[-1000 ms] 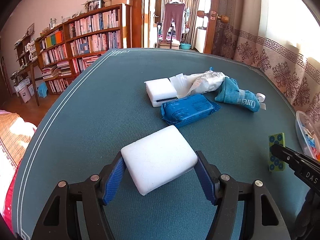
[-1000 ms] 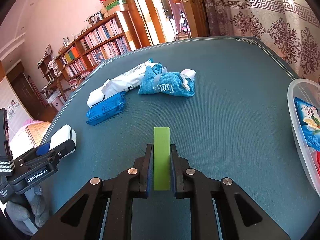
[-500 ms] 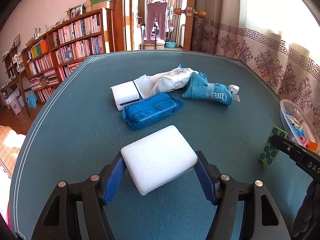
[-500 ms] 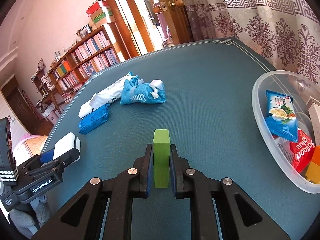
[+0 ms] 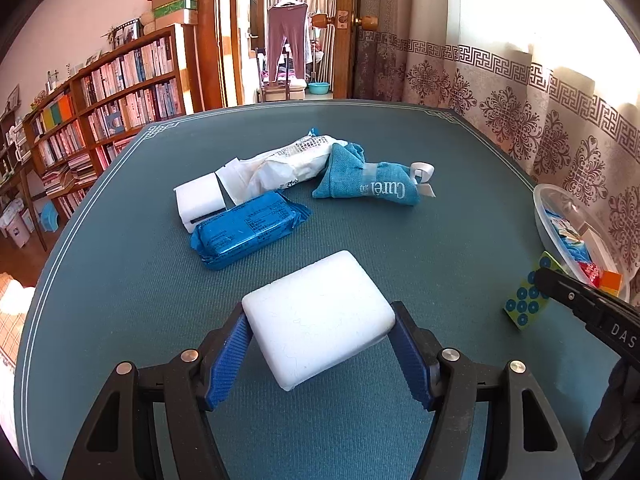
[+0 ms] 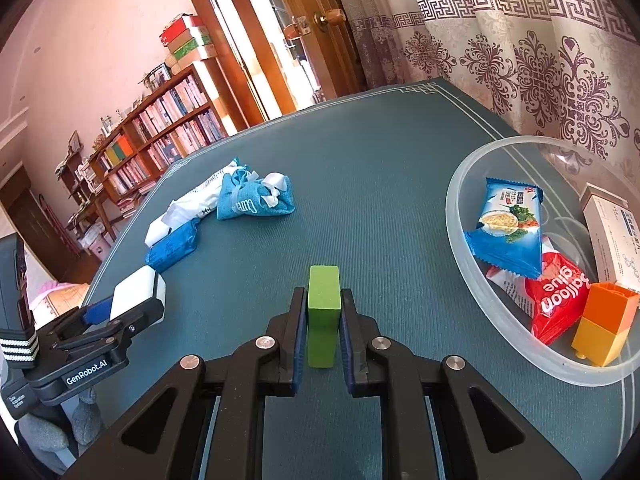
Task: Organize objects
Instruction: 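Carry the sponge and green block toward the clear bowl with both grippers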
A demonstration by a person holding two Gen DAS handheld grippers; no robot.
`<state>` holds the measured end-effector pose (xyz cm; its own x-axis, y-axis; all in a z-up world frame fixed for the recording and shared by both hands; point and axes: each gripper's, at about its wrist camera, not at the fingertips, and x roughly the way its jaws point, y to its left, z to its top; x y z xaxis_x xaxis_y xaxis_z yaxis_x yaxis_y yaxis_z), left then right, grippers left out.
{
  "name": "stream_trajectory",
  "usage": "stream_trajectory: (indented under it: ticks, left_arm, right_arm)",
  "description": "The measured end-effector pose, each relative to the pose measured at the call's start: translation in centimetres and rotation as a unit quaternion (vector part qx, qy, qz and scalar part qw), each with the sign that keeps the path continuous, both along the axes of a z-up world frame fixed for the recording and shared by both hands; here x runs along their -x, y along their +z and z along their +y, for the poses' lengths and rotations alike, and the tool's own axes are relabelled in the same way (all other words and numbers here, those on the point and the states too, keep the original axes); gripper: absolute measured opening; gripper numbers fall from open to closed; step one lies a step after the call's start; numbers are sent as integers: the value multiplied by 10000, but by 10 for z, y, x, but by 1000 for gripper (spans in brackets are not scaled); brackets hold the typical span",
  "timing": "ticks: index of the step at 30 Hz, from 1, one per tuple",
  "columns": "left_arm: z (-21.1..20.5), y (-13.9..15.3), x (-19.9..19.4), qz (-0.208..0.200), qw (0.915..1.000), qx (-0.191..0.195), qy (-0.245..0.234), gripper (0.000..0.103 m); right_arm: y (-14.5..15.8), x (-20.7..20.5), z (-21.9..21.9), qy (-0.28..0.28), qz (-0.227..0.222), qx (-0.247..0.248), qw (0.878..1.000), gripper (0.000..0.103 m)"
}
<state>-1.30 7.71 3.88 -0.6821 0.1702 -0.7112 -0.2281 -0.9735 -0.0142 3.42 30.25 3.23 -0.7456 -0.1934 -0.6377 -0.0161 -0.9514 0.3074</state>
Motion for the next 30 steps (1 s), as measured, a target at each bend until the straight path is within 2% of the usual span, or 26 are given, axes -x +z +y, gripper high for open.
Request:
stream_trajectory:
  ticks: [6, 14, 24, 30]
  left_arm:
    - [2, 0, -1, 3, 10000, 16, -22, 71]
    - [8, 4, -2, 48, 9999, 17, -95, 71]
    - [29, 8, -2, 90, 9995, 66, -310, 71]
    - [45, 11, -2, 116, 9988, 106, -467, 71]
  right_arm:
    - [-9, 2, -2, 8, -104, 18, 9999, 16]
    - [13, -6, 21, -234, 108, 345, 9991, 15]
    - [44, -21, 76, -998, 509, 228, 9934, 15]
    - [46, -20, 109, -1416, 558, 169, 9882, 15]
